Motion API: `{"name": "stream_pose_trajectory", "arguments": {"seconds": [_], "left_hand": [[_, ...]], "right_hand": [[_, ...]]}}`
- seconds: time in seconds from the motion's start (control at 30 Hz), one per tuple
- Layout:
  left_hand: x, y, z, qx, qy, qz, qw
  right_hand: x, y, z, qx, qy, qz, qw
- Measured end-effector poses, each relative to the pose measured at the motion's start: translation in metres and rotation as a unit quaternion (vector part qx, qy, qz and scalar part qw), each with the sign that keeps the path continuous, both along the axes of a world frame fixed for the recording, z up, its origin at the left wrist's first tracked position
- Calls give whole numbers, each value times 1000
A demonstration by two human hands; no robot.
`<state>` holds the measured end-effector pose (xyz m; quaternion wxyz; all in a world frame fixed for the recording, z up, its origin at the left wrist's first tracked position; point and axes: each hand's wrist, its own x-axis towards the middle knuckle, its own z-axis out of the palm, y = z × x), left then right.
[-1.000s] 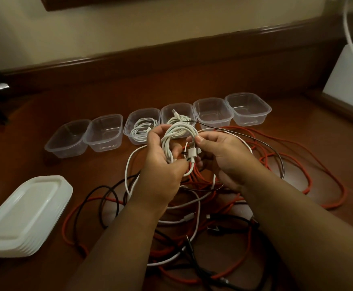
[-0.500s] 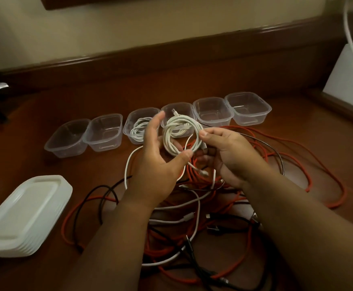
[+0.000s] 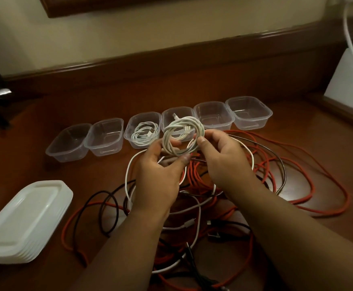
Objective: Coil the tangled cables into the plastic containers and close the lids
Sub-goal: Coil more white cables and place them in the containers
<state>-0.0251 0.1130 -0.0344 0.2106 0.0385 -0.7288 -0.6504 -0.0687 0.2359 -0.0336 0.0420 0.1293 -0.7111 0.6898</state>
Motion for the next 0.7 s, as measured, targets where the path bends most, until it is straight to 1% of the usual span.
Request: {"name": "stream_pose_trajectory", "arguments": {"seconds": [0.07,0.13,0.23,0.3,0.37,0.47,0.57,0.7], "left_hand": [[2,5,0,54,-11,-6,998],[4,8,1,140,-37,-19,989],[1,7,1,277,-82,-39,957],[-1,5,0,319,-104,-45,941],[-2,4,-2,341,-113,-50,932],[-4,2,-2,365,-94,-57,925],[-4,2,-2,342,-78,-54,935],[-2,5,-2,319,-54,-39,945]], "right_hand": [[0,-1,-1,20,6,-2,1000],[-1,1,-1,42,0,2,999],[-1,2,0,86,-5,33,996],[-1,2,-1,109,7,38,993],[-1,2,-2,120,17,37,992],[0,0,-5,123,26,31,992],[1,-1,-4,111,22,30,993],[0,-2,-6,88,-29,31,995]]}}
